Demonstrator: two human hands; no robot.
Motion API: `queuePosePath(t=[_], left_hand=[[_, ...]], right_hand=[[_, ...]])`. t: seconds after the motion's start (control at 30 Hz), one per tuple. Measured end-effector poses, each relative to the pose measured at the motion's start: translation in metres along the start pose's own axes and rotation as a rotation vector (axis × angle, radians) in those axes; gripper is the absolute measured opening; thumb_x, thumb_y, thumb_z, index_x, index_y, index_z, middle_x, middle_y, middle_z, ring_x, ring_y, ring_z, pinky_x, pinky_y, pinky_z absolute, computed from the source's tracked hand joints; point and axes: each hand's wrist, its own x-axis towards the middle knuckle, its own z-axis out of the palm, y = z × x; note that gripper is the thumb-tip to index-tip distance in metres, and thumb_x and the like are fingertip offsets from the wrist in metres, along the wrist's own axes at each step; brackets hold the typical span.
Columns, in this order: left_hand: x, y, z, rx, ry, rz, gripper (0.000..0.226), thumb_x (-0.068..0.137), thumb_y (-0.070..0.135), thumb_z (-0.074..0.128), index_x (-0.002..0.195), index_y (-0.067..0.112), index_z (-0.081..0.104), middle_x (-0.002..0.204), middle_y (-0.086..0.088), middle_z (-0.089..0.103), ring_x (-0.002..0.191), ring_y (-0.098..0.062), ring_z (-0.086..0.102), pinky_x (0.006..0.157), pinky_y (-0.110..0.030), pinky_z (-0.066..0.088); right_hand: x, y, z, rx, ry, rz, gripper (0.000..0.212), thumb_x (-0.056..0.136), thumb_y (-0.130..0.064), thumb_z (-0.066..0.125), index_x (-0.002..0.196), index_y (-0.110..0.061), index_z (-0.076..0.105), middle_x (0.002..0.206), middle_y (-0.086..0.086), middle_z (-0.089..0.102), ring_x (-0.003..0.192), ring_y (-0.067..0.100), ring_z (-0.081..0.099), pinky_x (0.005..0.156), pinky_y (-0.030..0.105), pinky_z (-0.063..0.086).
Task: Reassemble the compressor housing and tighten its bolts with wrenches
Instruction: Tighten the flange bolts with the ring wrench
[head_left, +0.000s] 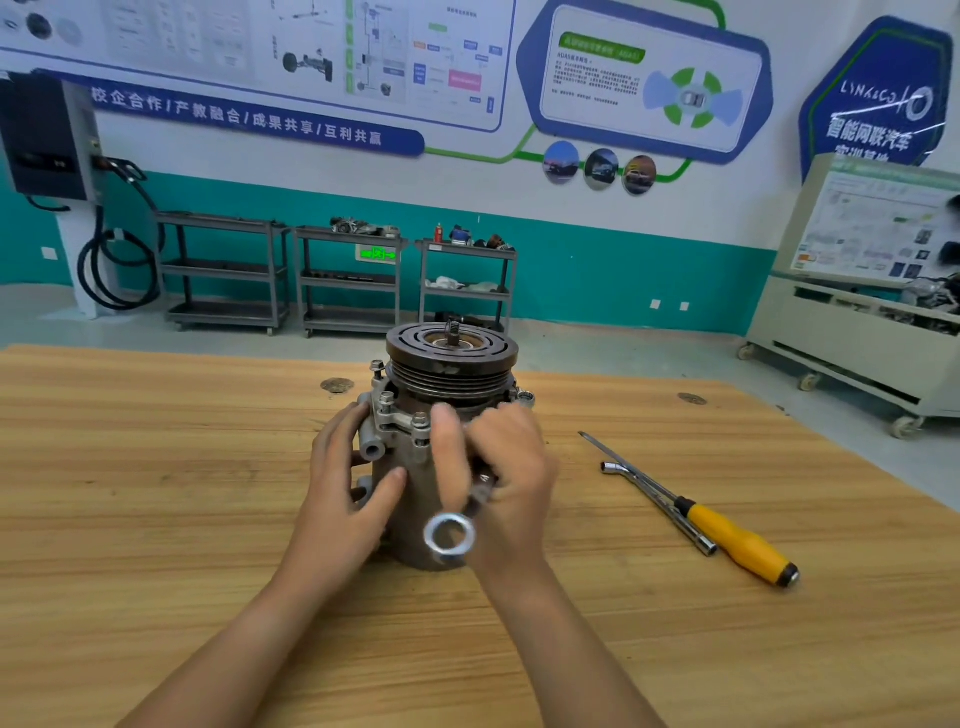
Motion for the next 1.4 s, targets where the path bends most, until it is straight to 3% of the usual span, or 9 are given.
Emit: queuePosePath(t=[0.13,0.3,0.37,0.5,0.6,0.73,0.97,1.13,1.4], left_hand=[[0.006,-0.003,0.003,-0.032,0.069,-0.036,0.040,0.092,-0.002,0.051,0.130,0.011,0.043,0.136,-0.012,0.043,0.129,-0.022,0.039,0.111,-0.033,0.030],[0.016,-0.008,0.007,0.101,0.040,-0.078,0.046,0.083,0.013,0.062,0.127,0.004,0.050,0.129,-0.021,0.051,0.122,-0.036,0.047,0.104,-0.043,0.037],[0.017,-0.013,0.005,0.105,0.045,-0.097,0.043,0.086,0.015,0.059,0.127,0.012,0.048,0.130,-0.008,0.050,0.121,-0.030,0.047,0.096,-0.037,0.042],[0.000,-0.009,-0.001,-0.014,0.028,-0.004,0.071,0.085,0.011,0.062,0.121,0.062,0.028,0.123,0.050,0.024,0.125,-0.006,0.036,0.089,-0.020,0.039],[0.001,-0.009,-0.001,-0.029,0.021,-0.022,0.072,0.085,0.012,0.062,0.118,0.066,0.027,0.121,0.053,0.022,0.126,-0.007,0.036,0.092,-0.028,0.041],[0.001,-0.008,0.000,-0.032,0.031,-0.010,0.071,0.085,0.012,0.062,0.117,0.064,0.027,0.120,0.054,0.021,0.124,0.000,0.033,0.092,-0.024,0.038],[0.003,-0.012,0.000,-0.023,0.027,0.006,0.072,0.085,0.009,0.062,0.117,0.064,0.027,0.118,0.056,0.022,0.113,0.021,0.034,0.083,-0.016,0.038],[0.003,-0.013,-0.001,-0.018,0.032,0.011,0.076,0.085,0.012,0.064,0.115,0.072,0.028,0.122,0.052,0.024,0.123,-0.005,0.038,0.088,-0.026,0.042],[0.001,-0.012,-0.002,-0.001,0.010,0.016,0.063,0.078,0.032,0.059,0.118,0.068,0.027,0.121,0.054,0.022,0.128,-0.014,0.036,0.103,-0.049,0.040]], right_hand=[[-0.024,-0.002,0.033,-0.353,-0.152,-0.177,0.035,0.068,-0.003,0.074,0.044,-0.010,0.049,0.045,0.002,0.045,0.050,0.021,0.042,0.065,0.031,0.035],[0.000,-0.002,0.029,-0.216,0.024,-0.224,0.043,0.080,-0.008,0.065,0.044,-0.010,0.040,0.044,0.001,0.036,0.048,0.018,0.033,0.055,0.029,0.030],[0.014,-0.007,0.018,-0.056,0.111,-0.191,0.045,0.087,-0.011,0.057,0.048,-0.017,0.036,0.052,-0.011,0.026,0.052,0.007,0.024,0.055,0.023,0.026],[0.051,-0.015,-0.011,0.488,0.372,0.307,0.040,0.089,-0.024,0.046,0.051,-0.029,0.039,0.043,-0.015,0.032,0.040,-0.003,0.026,0.043,0.010,0.022],[0.075,0.006,-0.038,0.866,0.694,0.692,0.045,0.098,-0.032,0.040,0.055,-0.020,0.043,0.040,-0.010,0.027,0.036,0.008,0.021,0.040,0.018,0.018],[0.093,0.040,-0.073,1.096,0.859,0.881,0.042,0.101,-0.030,0.029,0.060,-0.017,0.034,0.039,-0.007,0.017,0.034,0.010,0.013,0.037,0.015,0.016],[0.100,0.087,-0.074,1.155,0.723,1.198,0.035,0.097,-0.021,0.029,0.062,-0.017,0.032,0.037,-0.007,0.019,0.028,0.008,0.015,0.033,0.013,0.014],[0.103,0.107,-0.064,1.251,0.541,1.344,0.046,0.099,-0.025,0.031,0.055,-0.016,0.035,0.034,-0.007,0.020,0.024,0.008,0.017,0.031,0.012,0.015],[0.097,0.127,-0.056,1.309,0.444,1.443,0.056,0.100,-0.023,0.036,0.045,-0.015,0.036,0.034,-0.007,0.022,0.024,0.008,0.019,0.029,0.013,0.018]])
